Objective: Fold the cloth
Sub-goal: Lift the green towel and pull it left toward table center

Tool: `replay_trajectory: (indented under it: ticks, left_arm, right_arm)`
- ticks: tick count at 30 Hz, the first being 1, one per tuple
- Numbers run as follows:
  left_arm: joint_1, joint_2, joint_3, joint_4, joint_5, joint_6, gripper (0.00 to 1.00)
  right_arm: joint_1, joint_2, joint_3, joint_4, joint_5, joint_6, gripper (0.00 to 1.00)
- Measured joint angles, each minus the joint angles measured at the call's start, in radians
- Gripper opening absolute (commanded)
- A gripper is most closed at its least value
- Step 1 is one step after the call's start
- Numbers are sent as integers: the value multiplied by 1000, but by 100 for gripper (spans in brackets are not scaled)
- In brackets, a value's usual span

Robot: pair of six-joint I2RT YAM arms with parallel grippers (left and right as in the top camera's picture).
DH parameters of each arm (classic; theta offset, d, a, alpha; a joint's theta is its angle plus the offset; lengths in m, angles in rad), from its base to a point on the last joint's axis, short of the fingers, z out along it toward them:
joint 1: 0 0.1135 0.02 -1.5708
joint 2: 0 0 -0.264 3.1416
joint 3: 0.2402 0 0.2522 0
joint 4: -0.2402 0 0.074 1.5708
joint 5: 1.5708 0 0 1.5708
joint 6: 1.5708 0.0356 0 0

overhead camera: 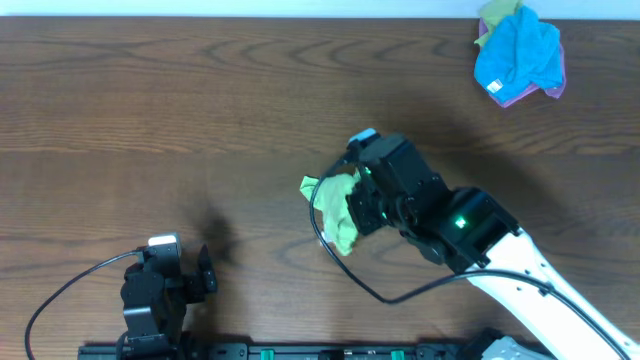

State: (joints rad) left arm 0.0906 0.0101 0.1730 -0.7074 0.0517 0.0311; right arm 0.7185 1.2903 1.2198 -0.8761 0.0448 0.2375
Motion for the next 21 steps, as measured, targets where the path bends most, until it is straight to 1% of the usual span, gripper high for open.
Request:
replay_trajectory:
  ticks: [3, 6, 7, 8, 9, 10, 13, 15, 19, 21]
  left_arm:
    - [0, 0, 0, 1, 0, 0, 95]
    - [0, 0, 0, 1, 0, -18, 95]
    - [0, 1, 0, 1, 0, -33, 95]
    - [0, 0, 0, 2, 0, -49, 95]
    - [0, 1, 0, 2, 0, -73, 95]
    - [0, 0, 0, 2, 0, -91, 95]
    - [0, 0, 0, 2, 0, -138, 95]
    - [0, 0, 0, 2, 0, -161, 95]
    - [0, 0, 0, 2, 0, -177, 95]
    - [0, 0, 0, 2, 0, -185, 95]
  right_arm:
    - [-42, 49, 0, 50, 38, -11, 1]
    - [-149, 157, -2, 190, 104, -53, 2]
    - [-188, 194, -3, 273, 129, -69, 11]
    - [-229, 232, -1, 343, 159, -77, 33]
    - [-286, 278, 2, 408, 185, -97, 84]
    - [-350, 326, 11, 449, 214, -106, 99]
    - [-468, 393, 32, 433, 241, -119, 99]
    - [-534, 407, 54, 374, 239, -126, 99]
    - [-533, 385, 119, 294, 211, -128, 99]
    - [-513, 354, 148, 233, 166, -127, 99]
